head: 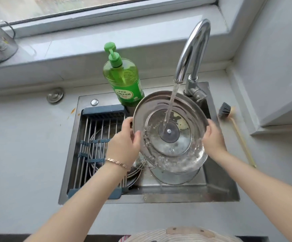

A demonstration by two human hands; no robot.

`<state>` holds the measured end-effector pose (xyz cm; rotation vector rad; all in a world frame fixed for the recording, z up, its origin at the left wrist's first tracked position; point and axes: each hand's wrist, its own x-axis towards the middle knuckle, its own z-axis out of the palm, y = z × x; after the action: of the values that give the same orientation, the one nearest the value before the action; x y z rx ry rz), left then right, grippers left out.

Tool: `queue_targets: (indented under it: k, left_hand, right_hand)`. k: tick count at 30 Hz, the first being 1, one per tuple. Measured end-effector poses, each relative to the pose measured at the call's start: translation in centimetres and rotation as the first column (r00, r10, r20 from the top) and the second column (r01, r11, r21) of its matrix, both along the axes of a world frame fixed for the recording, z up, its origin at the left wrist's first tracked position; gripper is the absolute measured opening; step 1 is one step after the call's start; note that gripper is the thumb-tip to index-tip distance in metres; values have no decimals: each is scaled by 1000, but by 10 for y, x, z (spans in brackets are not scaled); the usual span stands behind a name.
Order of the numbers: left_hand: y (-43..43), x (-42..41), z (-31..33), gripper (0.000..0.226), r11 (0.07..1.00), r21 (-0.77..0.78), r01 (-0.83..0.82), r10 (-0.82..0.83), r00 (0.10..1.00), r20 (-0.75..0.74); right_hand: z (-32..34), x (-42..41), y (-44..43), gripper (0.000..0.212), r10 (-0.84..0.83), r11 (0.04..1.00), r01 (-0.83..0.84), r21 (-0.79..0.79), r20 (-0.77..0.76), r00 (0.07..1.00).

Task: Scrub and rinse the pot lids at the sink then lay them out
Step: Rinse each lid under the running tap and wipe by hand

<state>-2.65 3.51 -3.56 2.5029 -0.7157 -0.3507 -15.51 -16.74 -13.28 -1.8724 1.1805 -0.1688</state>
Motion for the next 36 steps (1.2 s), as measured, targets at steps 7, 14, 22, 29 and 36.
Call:
queue_targets:
  k: [7,14,22,29,36]
  left_hand:
    - [11,-15,-11,51,758,266,596,-651,664,368]
    - [-6,-51,-21,41,812,-135,568,-583,802,-130]
    - [-16,-24,-29,29,725,-236,-647,154,487,-860]
    - [-34,-25,-24,27,639,-347,-686,123,537,-835]
    - [-38,-26,-18,30,695,-451,-560,53,665,-745]
  right_hand:
    - [6,-1,-2,36,220,960,-165,227,-244,945]
    - [47,24,-28,33,289,916,-144,374,-369,883]
    - [60,39,-20,35,147,887,-149,438,40,988]
    - [59,51,99,61,611,790,-579,-202,169,774]
    - [57,108,48,38,116,973,-156,168,225,967]
